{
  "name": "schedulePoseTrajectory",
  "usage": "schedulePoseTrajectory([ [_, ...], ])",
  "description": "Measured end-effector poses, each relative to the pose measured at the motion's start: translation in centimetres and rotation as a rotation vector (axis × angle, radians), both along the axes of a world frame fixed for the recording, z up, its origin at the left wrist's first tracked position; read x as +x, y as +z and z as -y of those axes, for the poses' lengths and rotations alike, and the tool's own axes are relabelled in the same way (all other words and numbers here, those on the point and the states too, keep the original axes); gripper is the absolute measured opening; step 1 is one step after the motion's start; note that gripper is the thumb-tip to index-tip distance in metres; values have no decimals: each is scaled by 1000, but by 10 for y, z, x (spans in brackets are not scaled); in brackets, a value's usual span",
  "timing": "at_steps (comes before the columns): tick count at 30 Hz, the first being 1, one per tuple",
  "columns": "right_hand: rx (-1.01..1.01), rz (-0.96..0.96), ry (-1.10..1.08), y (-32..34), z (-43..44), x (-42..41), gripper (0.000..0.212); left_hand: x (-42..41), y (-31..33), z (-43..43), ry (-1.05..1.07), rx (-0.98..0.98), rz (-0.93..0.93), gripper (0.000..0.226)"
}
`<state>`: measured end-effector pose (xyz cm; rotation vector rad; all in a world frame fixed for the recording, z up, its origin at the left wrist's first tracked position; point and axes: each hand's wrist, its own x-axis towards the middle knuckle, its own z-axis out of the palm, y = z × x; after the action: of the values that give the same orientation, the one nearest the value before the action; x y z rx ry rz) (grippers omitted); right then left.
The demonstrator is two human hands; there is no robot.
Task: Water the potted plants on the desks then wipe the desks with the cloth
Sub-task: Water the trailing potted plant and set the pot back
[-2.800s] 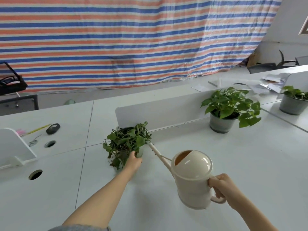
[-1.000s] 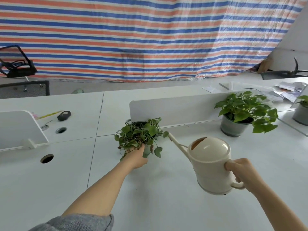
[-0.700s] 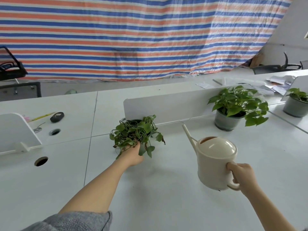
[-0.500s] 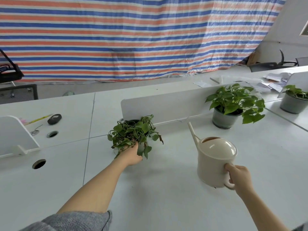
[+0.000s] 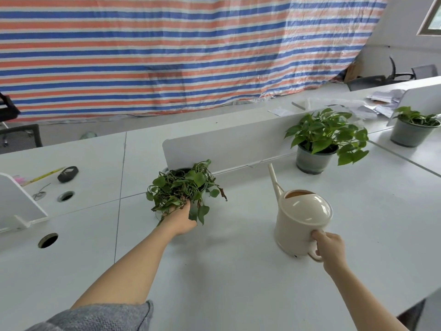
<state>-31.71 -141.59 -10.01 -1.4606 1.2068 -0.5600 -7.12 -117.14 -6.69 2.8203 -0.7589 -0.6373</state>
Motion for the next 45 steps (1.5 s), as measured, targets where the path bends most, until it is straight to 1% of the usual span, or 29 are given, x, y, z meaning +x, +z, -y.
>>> schedulePoseTrajectory([
  [4,2,-18,20,-6,-3,-2,34,-1,1,1,-9,1,-1,85],
  [7,15,-5,12,-5,-6,-4,38,-2,2,1,-18,8,8,86],
  [9,12,-50,46,-1,-8,-5,37,-1,0,2,-19,21,9,86],
  [10,-12,-105,71,2,-11,-6,35,0,-1,1,-18,28,12,86],
  [11,-56,-156,95,4,-13,-9,32,0,-2,2,-21,30,19,86],
  [13,-144,-221,92,5,-17,-13,16,2,-5,3,-28,30,40,86],
  [14,-208,-241,60,4,-19,-15,23,2,-6,3,-30,31,49,86],
  [15,-306,-264,24,4,-20,-15,38,1,-6,2,-29,30,54,86],
  [16,-430,-292,-2,7,-23,-13,48,1,-7,2,-26,26,57,85],
  [17,-560,-307,-14,9,-26,-9,51,0,-8,2,-23,21,61,85],
  [19,-865,-319,16,13,-33,5,47,-1,-10,2,-18,13,85,83],
  [20,-974,-343,79,15,-37,13,44,-2,-12,3,-13,11,97,81],
  [21,-1054,-372,152,15,-41,24,45,-3,-13,2,-3,10,104,80],
  [23,-1126,-435,320,13,-51,44,54,-8,-17,0,9,-12,87,79],
  [25,-1161,-547,491,8,-63,66,58,-14,-24,-5,25,-86,38,80],
  [27,-1186,-656,619,3,-71,88,61,-24,-35,-12,26,-173,-1,78],
  [29,-1199,-691,719,-2,-76,114,64,-28,-52,-27,47,-280,-89,72],
  [31,-1204,-697,798,-9,-79,136,66,-26,-70,-46,112,-354,-170,60],
  [33,-1175,-704,875,-13,-85,158,66,-15,-80,-63,265,-403,-193,43],
  [34,-1154,-687,914,-14,-87,168,65,-7,-80,-70,374,-422,-193,37],
  [35,-1141,-641,963,-15,-90,176,64,2,-78,-74,482,-449,-189,35],
  [37,-1097,-624,1063,-16,-94,193,63,25,-69,-78,678,-558,-194,34],
  [39,-1068,-613,1061,-18,-96,206,66,47,-56,-73,815,-733,-242,35],
  [41,-1019,-592,1066,-22,-99,216,70,65,-43,-59,901,-914,-352,31],
  [43,-1013,-559,1070,-24,-100,222,70,76,-34,-40,910,-1039,-459,28],
  [45,-1019,-538,1058,-24,-98,231,66,85,-31,-24,920,-1112,-532,29],
])
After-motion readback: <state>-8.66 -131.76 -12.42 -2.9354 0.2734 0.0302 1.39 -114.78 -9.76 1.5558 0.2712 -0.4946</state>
